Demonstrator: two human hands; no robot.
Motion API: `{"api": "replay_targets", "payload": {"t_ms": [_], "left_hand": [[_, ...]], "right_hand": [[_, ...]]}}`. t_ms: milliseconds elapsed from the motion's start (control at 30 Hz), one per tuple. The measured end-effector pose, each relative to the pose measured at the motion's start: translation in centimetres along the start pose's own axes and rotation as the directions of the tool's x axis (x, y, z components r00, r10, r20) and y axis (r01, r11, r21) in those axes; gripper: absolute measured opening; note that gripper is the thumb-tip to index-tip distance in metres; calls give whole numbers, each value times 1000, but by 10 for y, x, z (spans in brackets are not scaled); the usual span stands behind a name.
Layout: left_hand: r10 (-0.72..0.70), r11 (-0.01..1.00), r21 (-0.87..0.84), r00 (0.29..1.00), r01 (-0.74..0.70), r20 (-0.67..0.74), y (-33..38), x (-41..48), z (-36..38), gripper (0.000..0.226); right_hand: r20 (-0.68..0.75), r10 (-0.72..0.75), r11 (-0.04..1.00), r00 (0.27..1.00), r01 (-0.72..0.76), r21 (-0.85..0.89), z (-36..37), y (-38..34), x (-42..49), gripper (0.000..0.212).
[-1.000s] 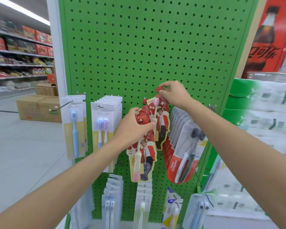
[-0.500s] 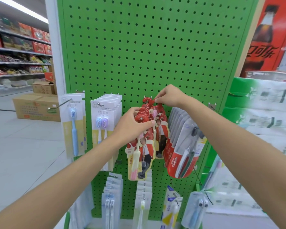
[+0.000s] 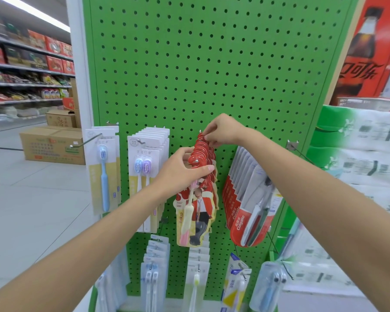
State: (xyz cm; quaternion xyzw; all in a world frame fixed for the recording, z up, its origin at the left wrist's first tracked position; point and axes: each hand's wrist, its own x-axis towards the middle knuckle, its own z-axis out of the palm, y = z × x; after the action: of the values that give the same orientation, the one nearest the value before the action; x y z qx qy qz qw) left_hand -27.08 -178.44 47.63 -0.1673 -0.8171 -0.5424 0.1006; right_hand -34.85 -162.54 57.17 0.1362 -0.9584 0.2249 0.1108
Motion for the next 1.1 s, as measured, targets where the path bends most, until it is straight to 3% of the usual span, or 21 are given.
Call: {"api": "replay_targets", "payload": {"t_ms": [167, 400, 700, 833, 1100], "left_hand": [[-4, 1000, -21, 1000, 5, 6, -3, 2, 1, 76], [-8, 1000, -14, 1000, 8, 12, -5, 4, 1, 77], [-5, 1000, -28, 1000, 6, 25, -6, 4, 1, 78], [-7, 1000, -16, 999, 8, 32, -6, 3, 0, 87], [1, 1000, -6, 1000, 0, 12, -3, 2, 0, 72]], "right_hand": [[-128, 9, 997, 992, -19, -80, -11, 12, 3, 24], [-67, -47, 978, 997, 32, -206, 3, 8, 10, 24], [-118, -24, 982, 993, 1, -188, 9, 4, 18, 10], [-99, -16, 981, 995, -3, -195, 10, 2, 17, 10], [-157, 70, 985, 985, -94, -148, -9, -1, 3, 22]]}}
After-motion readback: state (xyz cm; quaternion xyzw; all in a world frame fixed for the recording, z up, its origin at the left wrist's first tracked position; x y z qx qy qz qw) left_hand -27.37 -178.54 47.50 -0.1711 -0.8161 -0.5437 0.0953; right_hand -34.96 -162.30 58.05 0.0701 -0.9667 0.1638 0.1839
